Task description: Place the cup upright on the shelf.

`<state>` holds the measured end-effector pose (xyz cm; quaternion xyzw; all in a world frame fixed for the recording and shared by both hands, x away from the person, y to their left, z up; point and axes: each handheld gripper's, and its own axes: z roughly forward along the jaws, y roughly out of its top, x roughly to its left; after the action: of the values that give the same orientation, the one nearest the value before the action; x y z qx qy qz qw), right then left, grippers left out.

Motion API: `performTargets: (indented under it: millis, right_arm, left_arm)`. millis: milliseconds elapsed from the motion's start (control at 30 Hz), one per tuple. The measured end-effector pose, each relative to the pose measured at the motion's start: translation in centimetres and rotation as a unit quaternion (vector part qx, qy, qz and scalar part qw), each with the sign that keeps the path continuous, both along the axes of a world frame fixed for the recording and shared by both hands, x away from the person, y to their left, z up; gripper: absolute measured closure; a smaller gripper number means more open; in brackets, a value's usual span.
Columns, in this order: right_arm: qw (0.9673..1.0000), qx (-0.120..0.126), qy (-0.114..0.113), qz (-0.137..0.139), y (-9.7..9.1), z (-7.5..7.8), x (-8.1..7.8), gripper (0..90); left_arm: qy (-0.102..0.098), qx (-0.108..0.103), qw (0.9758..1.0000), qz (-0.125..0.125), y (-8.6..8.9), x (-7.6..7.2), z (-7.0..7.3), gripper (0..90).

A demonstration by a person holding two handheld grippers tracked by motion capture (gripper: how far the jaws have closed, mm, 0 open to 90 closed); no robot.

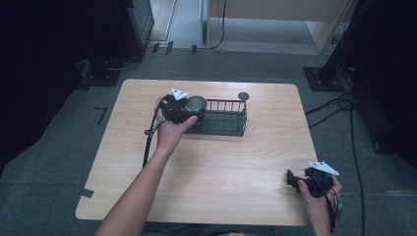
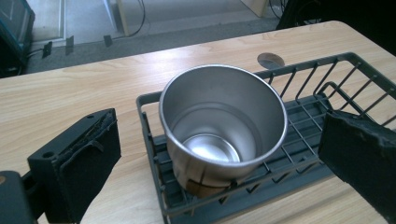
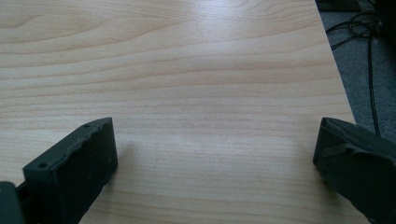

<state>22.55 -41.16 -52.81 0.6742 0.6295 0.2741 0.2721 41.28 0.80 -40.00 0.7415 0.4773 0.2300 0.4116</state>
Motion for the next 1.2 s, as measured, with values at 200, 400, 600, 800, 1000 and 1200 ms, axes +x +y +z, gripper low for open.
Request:
performTargets:
  millis: [200,400,600,800,1000,1200]
  right_arm:
    - [1.0000,0.000,0.000,0.000,0.0,0.0,0.0,0.0]
    - [1.0000,0.000,0.000,0.000,0.0,0.0,0.0,0.0]
    - [1.0000,0.000,0.000,0.000,0.0,0.0,0.0,0.0]
    - [1.0000,0.000,0.000,0.000,0.0,0.0,0.0,0.0]
    - [1.0000,0.000,0.000,0.000,0.0,0.0,0.0,0.0]
    - [1.0000,0.000,0.000,0.000,0.0,0.0,0.0,0.0]
  left_arm:
    - [-0.005,0.005,1.0000,0.001,1.0,-1.1,-0.2,0.0]
    - [-0.002,0.006,1.0000,0.003,1.7,-1.7,-0.7,0.0]
    - [-0.003,0.002,1.0000,0.003,2.7,-2.9,-1.0,0.0]
    - [-0.005,0.002,1.0000,0.008,3.7,-3.8,-1.3,0.0]
    - [-0.003,0.004,0.9999,0.016,5.1,-4.8,-1.7,0.0]
    - [-0.001,0.004,0.9996,0.027,6.7,-5.9,-2.5,0.0]
